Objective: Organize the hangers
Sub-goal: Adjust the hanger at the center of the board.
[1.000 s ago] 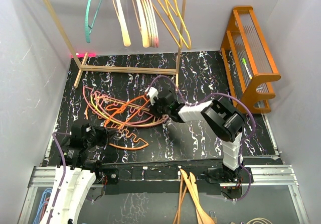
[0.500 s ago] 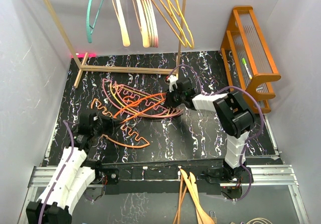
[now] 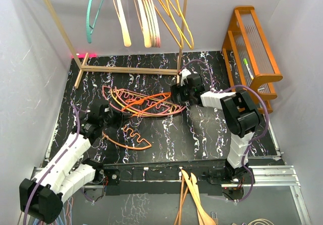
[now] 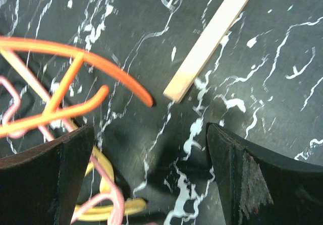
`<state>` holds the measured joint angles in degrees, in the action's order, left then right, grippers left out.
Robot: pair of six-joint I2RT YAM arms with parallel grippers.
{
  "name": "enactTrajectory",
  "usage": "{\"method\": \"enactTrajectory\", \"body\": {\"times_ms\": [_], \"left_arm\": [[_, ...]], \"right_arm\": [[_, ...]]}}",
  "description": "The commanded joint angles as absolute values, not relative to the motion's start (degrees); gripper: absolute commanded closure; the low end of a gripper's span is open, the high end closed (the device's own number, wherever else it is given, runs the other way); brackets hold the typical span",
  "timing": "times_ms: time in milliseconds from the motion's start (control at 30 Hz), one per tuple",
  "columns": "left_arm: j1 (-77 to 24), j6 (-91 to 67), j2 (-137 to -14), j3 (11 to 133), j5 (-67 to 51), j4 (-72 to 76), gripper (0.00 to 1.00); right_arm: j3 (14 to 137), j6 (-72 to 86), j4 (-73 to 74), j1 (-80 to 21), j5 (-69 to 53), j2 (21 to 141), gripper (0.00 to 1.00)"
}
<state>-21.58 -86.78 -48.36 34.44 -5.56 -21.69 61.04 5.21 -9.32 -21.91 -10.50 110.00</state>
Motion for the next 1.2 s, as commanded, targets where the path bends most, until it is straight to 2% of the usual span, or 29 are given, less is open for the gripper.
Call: {"method": "enactTrajectory", "body": {"times_ms": [0, 233, 400, 567, 667, 800, 967, 1100, 1167], "left_arm": [[-22.3, -77.6, -53.1, 43.4, -1.8, -27.9, 1.00], [-22.2, -71.6, -61.7, 58.0, 4.3, -30.8, 1.00], [-22.1, -68.8, -65.7, 62.0, 2.4, -31.2, 1.00], [-22.1, -67.8, -67.3, 62.7, -1.5, -32.3, 1.00], [-22.1, -63.1, -68.1, 67.3, -0.8, -36.1, 1.00], [-22.1, -54.6, -72.0, 77.4, 1.8, -43.4, 1.00], [-22.2, -48.2, -76.9, 84.1, 3.1, -51.5, 1.00], [-22.2, -48.2, -74.1, 80.2, 3.1, -51.0, 1.00], [-22.2, -48.9, -72.9, 76.6, -0.2, -50.6, 1.00]], "right_arm": [[61.1, -8.6, -1.9, -22.3, -15.2, 104.5, 0.02], [58.0, -34.9, -0.5, -21.8, -29.7, 95.8, 0.02], [66.3, -44.0, 6.4, -21.7, -39.4, 98.9, 0.02], [76.1, -45.4, 10.4, -21.8, -46.5, 105.1, 0.01], [79.6, -49.1, 13.8, -21.9, -53.0, 107.6, 0.02], [86.6, -58.1, 29.1, -22.9, -61.0, 112.3, 0.02], [91.4, -58.2, 35.2, -23.1, -59.4, 115.9, 0.02], [80.7, -42.1, 15.3, -23.8, -45.4, 107.8, 0.01], [74.3, -40.4, 5.7, -24.3, -37.7, 103.9, 0.02]]}}
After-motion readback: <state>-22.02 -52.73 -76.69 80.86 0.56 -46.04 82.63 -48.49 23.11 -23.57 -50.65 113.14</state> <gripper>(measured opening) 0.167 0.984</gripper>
